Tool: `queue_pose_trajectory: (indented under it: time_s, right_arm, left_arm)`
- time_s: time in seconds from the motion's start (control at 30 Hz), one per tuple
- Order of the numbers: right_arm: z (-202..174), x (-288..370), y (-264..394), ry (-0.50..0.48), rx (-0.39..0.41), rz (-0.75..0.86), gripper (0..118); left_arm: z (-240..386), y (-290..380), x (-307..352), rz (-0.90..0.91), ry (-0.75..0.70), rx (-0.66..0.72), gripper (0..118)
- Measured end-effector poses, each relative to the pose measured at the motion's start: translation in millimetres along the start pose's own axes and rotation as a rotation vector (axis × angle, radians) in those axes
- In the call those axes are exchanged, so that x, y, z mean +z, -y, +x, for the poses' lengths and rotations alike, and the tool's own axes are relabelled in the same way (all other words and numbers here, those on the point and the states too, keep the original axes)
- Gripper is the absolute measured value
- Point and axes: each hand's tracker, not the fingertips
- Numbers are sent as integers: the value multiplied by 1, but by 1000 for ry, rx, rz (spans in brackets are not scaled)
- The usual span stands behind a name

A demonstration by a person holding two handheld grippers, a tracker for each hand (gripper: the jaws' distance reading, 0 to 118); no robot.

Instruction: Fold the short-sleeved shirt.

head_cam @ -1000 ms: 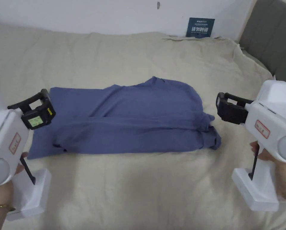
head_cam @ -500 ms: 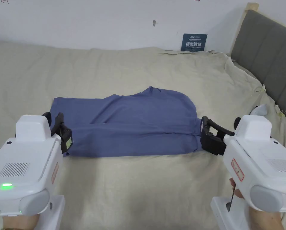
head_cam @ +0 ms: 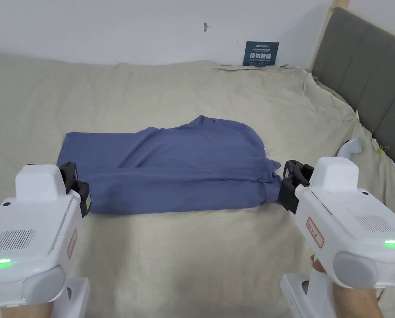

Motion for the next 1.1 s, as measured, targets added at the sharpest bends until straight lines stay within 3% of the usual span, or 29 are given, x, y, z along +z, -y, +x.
queue_pose_trajectory:
  time_s: [0.13,0.37,0.47,0.5,0.57,0.73,0.9,1.1]
  right_arm:
    - [5,-17,-9,-5,32,-40,0]
    - [23,-104,-33,13,80,-285,0]
    - [34,-145,-38,3,27,-404,2]
    - [35,-159,-40,19,35,-458,6]
    - [36,-179,-41,26,37,-523,47]
    - [46,-229,-27,60,4,-759,92]
    - [59,-269,2,145,-2,-927,92]
    - [67,-287,33,211,-21,-993,91]
  left_arm:
    - [1,-1,-2,-1,10,-1,0]
    - [1,-5,-13,-18,12,31,0]
    - [1,-4,-17,-26,10,30,0]
    - [1,-4,-19,-32,9,30,0]
    - [0,-2,-22,-41,8,34,0]
    - [-5,1,-31,-74,1,53,0]
    - [-9,5,-43,-106,-10,58,0]
    - [-17,10,-59,-164,-27,86,0]
